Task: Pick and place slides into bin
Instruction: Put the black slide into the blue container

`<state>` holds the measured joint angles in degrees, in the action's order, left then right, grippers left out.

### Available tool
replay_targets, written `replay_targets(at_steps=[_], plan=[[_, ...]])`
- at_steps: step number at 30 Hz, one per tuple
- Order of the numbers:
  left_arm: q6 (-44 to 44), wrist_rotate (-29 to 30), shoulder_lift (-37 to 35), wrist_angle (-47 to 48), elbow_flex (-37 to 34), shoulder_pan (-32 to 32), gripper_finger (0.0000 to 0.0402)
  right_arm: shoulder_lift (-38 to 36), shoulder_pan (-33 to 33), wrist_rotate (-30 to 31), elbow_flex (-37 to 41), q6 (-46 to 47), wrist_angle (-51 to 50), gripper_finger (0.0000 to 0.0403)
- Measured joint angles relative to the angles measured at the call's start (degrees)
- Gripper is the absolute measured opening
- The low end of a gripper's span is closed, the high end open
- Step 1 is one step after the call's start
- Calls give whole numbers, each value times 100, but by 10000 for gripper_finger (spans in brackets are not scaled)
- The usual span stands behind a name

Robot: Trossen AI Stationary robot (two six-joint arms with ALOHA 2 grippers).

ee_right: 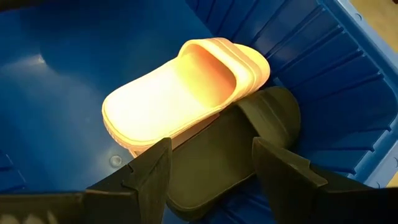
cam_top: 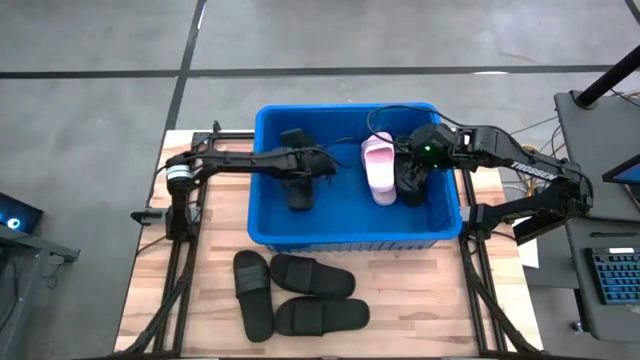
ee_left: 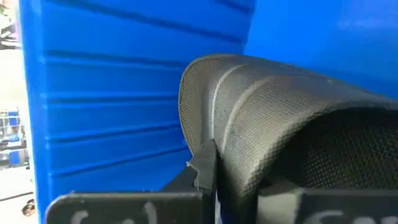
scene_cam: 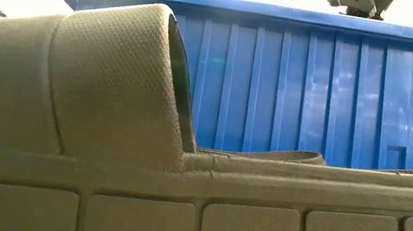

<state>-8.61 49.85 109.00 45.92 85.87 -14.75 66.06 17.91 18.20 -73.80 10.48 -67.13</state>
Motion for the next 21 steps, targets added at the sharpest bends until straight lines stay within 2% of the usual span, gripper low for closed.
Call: replay_targets(at_steps=[8,13,21], plan=[[-247,-35,5,-97,-400,-337,2,0,0,48,0,-16,0,215],[-618,-437,7,-493,-607,-510,2,-2,2,246,0,-26,2,215],[-871,-503,40,-710,-799,-618,2,-2,2,290,0,-6,2,215]])
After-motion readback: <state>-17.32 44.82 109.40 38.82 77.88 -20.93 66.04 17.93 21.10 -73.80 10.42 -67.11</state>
